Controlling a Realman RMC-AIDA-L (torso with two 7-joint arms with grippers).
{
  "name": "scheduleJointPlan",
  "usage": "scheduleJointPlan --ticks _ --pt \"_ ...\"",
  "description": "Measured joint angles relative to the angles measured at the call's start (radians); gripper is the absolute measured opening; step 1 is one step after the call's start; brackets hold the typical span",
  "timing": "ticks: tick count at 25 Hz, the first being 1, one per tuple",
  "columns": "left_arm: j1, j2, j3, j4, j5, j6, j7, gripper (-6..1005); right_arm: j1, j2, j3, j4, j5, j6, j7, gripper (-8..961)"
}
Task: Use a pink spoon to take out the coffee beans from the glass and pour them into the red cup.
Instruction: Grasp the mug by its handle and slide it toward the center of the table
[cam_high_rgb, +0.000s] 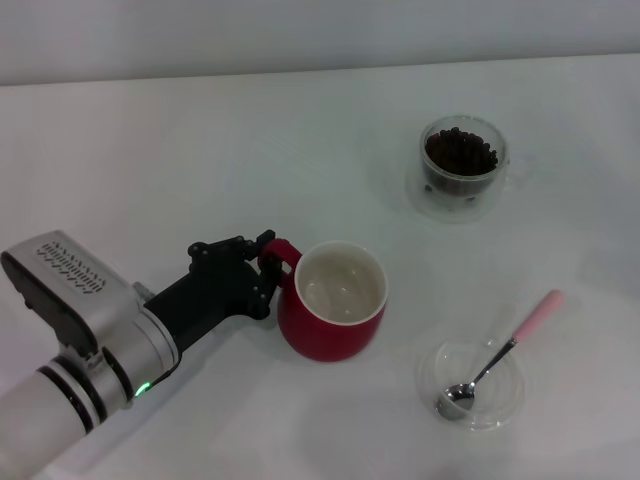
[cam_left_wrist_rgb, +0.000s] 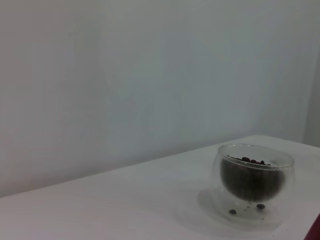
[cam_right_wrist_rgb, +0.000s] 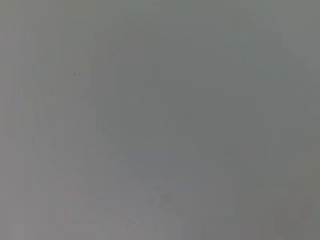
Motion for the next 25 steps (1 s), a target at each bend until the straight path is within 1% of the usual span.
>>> scheduleJointPlan --ticks 5,10,21,25 --pt "-0.002 0.000 0.000 -0.003 -0.001 0.000 -0.001 153 0.000 0.000 0.000 -0.003 -0.002 -0.004 -0.002 787" --pt "0.003 0.000 0.000 -0.011 0.000 -0.009 -0.001 334 0.000 0.000 -0.001 -0.005 -0.003 -0.005 -0.003 785" --pt "0.011 0.000 0.000 -0.014 0.000 -0.002 -0.002 406 -0.008 0.000 -0.004 -0.005 -0.006 0.000 -0.003 780" --pt "0.016 -0.001 -0.001 -0.014 0.000 -0.002 -0.001 499 -0.009 0.000 -0.006 -0.003 -0.008 0.000 -0.002 778"
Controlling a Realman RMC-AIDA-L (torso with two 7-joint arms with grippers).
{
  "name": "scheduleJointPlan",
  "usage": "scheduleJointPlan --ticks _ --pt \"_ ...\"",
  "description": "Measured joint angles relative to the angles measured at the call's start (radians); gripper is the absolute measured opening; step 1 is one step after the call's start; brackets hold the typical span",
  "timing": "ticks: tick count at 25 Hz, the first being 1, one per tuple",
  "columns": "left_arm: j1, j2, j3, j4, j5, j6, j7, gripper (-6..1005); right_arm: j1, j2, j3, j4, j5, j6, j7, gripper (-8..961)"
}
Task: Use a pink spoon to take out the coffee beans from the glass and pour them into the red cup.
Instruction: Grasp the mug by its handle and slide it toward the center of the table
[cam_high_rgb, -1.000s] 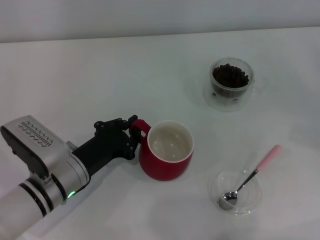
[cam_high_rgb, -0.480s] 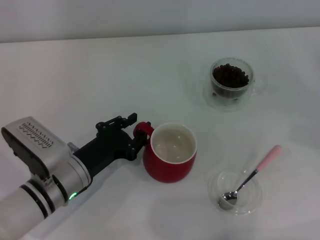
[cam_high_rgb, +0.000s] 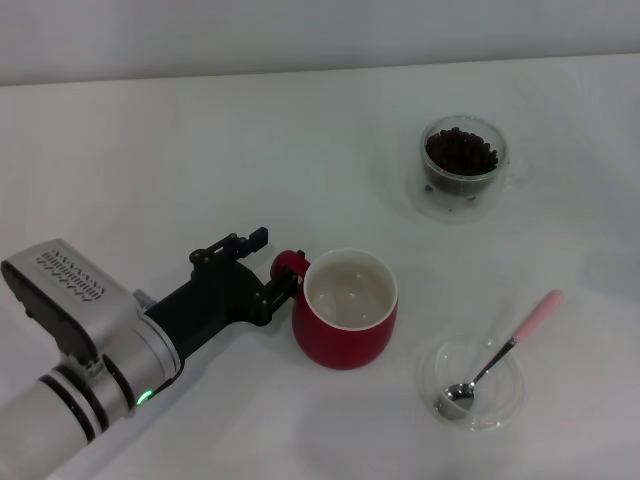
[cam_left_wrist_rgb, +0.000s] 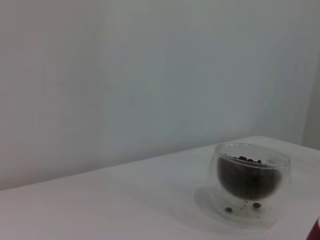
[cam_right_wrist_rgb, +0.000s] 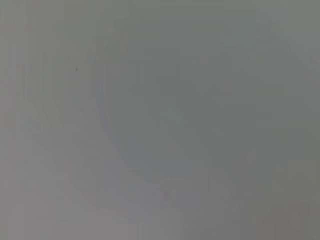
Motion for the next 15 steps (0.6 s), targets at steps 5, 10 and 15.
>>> scheduleJointPlan --ticks 5,10,15 --pt "0.006 0.000 0.000 -0.004 0.000 -0.003 0.000 547 -0.005 0.000 0.000 0.005 0.000 0.000 0.002 776" --pt "0.014 -0.001 0.006 -0.011 0.000 -0.008 -0.001 546 -0.014 0.000 -0.003 0.006 0.000 0.000 0.002 774" --pt "0.029 -0.001 0.006 -0.015 0.000 -0.010 -0.001 546 -0.019 0.000 -0.001 0.006 0.000 0.001 0.003 771"
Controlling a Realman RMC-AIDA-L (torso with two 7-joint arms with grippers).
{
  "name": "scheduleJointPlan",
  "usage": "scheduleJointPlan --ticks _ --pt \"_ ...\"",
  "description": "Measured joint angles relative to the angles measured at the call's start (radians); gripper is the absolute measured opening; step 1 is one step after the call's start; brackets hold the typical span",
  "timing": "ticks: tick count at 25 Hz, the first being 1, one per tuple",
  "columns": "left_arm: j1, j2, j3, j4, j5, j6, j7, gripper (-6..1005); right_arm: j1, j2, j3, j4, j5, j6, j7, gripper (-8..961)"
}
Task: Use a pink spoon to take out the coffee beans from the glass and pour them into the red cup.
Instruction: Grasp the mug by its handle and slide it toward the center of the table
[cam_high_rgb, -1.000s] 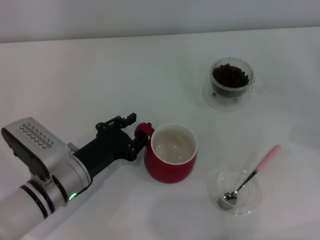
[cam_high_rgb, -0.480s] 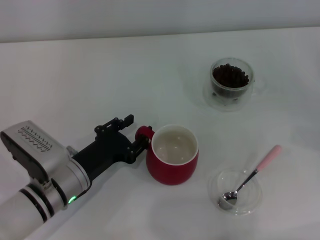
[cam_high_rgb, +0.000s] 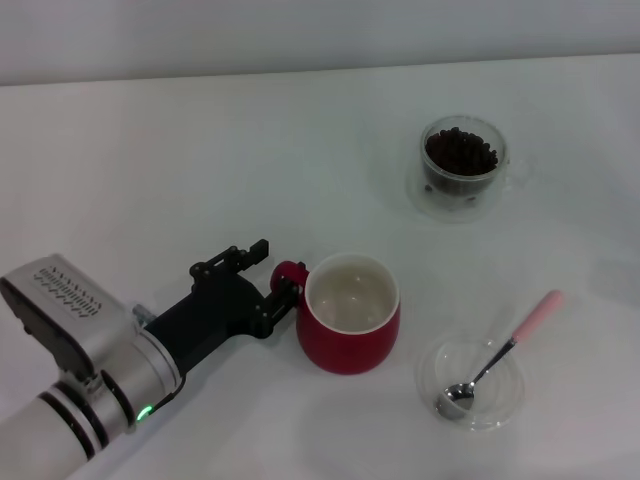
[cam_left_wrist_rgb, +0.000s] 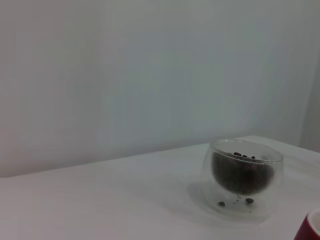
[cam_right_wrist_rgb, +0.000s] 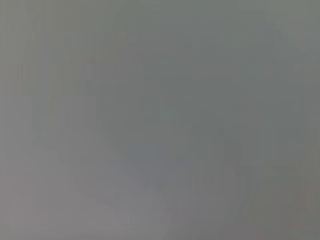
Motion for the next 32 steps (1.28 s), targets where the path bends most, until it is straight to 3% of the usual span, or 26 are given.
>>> scheduleJointPlan --ticks 16,22,32 --pt "0.022 -0.001 -0.018 -0.013 -0.007 0.009 -0.003 662 -0.008 0.000 -0.002 0.000 0.000 0.001 0.000 764" --pt "0.036 -0.002 -0.013 -0.021 0.000 0.003 0.000 757 -0.008 0.000 -0.002 -0.002 0.000 0.001 0.000 761" --pt "0.103 -0.001 -0.016 -0.034 0.087 -0.039 0.001 758 -0.011 0.000 -0.001 -0.007 0.000 0.001 0.000 756"
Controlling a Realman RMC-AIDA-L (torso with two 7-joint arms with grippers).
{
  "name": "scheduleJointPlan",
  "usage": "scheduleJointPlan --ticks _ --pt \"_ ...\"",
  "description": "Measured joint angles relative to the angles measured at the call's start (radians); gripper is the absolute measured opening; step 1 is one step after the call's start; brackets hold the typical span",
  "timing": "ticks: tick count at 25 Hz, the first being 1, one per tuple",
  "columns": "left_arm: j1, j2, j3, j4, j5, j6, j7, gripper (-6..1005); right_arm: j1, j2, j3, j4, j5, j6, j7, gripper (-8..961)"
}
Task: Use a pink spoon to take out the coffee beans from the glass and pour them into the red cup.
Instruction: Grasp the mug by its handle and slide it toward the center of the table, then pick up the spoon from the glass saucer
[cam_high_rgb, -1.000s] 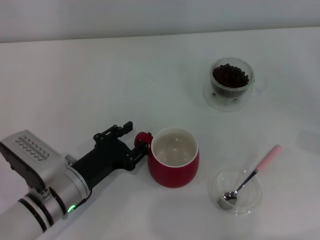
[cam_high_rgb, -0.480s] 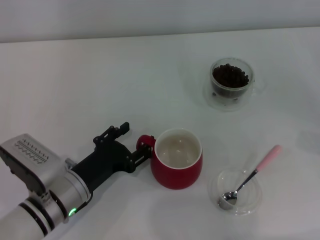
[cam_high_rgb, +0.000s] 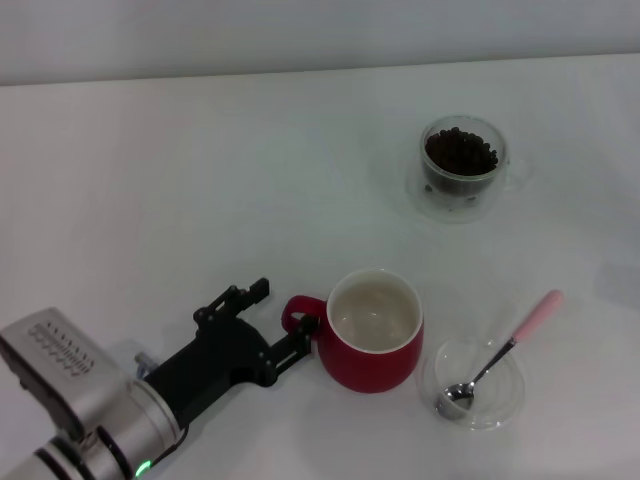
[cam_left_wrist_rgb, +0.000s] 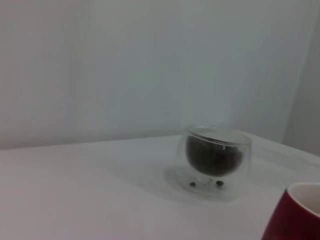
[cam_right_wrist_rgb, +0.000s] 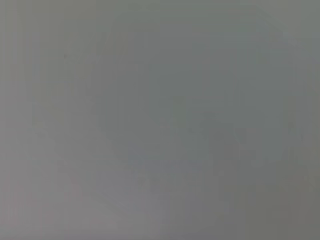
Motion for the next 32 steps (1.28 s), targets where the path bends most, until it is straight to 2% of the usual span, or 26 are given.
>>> scheduleJointPlan --ticks 8,26,32 --pt "0.053 0.002 -0.001 0.009 0.002 -0.071 0.002 758 0.000 0.000 -0.002 -0.001 0.000 0.014 0.000 753" --pt "0.131 0.002 -0.002 0.015 0.009 -0.111 0.002 747 -0.011 0.000 -0.005 0.006 -0.008 0.022 0.001 744" --pt "0.189 0.006 -0.006 0.076 -0.059 -0.224 0.002 745 -0.030 0.000 -0.019 0.009 -0.009 0.024 0.047 742"
